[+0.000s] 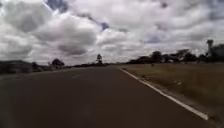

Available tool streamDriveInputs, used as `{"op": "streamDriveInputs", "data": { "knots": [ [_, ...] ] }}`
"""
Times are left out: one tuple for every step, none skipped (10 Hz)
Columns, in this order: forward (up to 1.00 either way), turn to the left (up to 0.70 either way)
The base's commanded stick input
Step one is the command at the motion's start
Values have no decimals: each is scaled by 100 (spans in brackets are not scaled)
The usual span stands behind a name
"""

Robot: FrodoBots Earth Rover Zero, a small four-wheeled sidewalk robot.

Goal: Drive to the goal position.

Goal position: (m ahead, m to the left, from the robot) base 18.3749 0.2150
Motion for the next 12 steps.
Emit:
{"op": "streamDriveInputs", "data": {
  "knots": [
    [74, 0],
    [74, 0],
    [74, 0],
    [74, 0],
    [74, 0],
    [74, 0],
    [74, 0],
    [74, -10],
    [74, -36],
    [74, -37],
    [74, -37],
    [74, -37]
  ]
}}
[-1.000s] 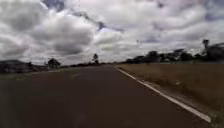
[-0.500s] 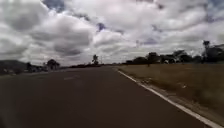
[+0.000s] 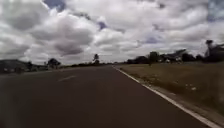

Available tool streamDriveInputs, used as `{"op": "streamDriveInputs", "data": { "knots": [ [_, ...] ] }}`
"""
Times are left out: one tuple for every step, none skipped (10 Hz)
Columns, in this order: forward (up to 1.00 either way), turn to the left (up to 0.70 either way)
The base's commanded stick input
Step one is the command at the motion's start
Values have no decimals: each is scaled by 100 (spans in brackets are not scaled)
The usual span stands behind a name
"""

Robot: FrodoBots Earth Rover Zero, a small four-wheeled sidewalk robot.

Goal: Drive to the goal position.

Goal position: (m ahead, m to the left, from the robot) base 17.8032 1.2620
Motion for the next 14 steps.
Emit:
{"op": "streamDriveInputs", "data": {
  "knots": [
    [74, -37],
    [74, -37],
    [74, -37],
    [74, -37],
    [74, -33],
    [74, -11],
    [74, 0],
    [74, 0],
    [74, 0],
    [74, 0],
    [74, 0],
    [74, 0],
    [74, 0],
    [74, 0]
  ]
}}
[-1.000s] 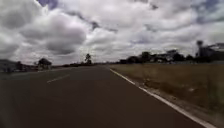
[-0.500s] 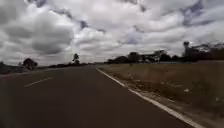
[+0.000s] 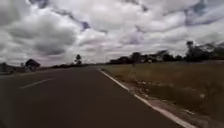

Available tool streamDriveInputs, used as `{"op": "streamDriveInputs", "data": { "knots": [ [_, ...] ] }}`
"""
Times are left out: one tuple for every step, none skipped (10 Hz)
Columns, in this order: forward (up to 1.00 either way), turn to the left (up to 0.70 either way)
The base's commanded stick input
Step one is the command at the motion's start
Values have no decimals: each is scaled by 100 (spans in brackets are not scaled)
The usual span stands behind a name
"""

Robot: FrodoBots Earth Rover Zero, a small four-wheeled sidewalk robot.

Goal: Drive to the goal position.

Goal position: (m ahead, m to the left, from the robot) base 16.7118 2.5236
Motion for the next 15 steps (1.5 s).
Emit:
{"op": "streamDriveInputs", "data": {
  "knots": [
    [74, 0],
    [74, 0],
    [74, -2],
    [74, -11],
    [74, -5],
    [74, 0],
    [74, 0],
    [74, 0],
    [74, 0],
    [71, 4],
    [70, 24],
    [70, 31],
    [70, 29],
    [70, 26],
    [70, 22]
  ]
}}
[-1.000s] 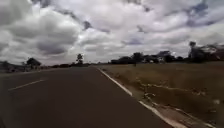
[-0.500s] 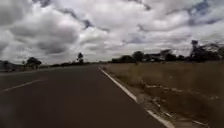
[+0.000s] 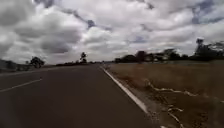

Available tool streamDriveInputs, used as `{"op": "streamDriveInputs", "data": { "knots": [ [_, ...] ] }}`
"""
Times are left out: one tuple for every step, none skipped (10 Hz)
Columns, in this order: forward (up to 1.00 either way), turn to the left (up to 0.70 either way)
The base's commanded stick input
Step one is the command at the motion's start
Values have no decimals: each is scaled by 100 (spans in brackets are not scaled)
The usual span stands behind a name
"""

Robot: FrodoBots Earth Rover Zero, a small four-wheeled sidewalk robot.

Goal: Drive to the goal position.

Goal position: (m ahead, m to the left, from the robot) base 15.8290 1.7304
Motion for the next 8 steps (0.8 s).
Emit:
{"op": "streamDriveInputs", "data": {
  "knots": [
    [70, 17],
    [70, 2],
    [70, 0],
    [70, 0],
    [70, 0],
    [70, 0],
    [70, 0],
    [68, 7]
  ]
}}
